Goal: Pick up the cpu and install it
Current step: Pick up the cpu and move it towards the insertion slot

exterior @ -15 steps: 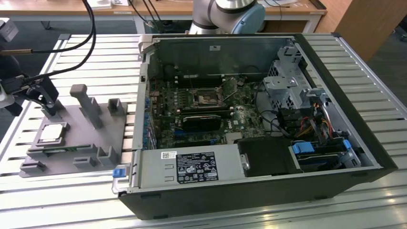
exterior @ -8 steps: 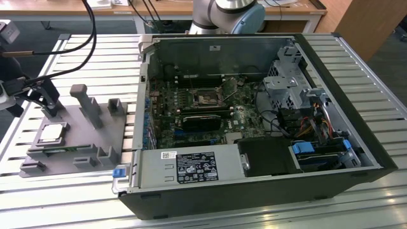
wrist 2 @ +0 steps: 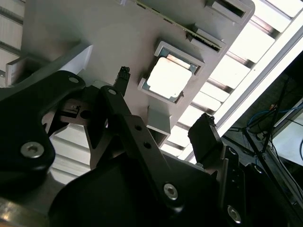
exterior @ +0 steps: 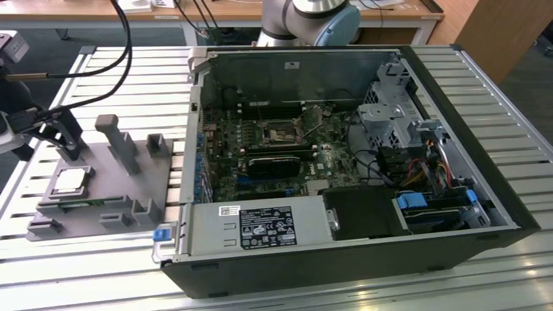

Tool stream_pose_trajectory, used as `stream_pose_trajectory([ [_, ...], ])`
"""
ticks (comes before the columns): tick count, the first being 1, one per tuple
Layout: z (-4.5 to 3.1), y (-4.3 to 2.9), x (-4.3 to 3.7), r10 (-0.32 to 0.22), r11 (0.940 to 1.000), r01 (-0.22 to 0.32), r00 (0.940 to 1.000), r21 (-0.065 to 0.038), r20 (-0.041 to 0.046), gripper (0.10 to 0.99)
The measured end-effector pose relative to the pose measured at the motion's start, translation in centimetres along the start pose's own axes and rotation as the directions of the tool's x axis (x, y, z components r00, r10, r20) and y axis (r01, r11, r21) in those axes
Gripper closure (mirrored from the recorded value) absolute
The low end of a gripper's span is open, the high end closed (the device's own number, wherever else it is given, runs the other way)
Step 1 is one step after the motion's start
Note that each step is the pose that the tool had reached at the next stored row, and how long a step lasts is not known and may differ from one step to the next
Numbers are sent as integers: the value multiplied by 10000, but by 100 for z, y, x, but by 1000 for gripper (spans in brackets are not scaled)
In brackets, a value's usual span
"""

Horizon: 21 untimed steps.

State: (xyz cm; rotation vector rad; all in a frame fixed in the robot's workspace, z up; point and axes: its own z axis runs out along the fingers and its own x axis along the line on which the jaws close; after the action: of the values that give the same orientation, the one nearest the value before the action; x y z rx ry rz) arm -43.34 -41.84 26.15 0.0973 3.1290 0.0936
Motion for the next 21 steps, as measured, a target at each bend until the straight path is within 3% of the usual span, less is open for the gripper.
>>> stream_pose_trajectory([
  [21, 169, -26, 0, -105, 9999, 105, 9999, 1, -24, 310],
])
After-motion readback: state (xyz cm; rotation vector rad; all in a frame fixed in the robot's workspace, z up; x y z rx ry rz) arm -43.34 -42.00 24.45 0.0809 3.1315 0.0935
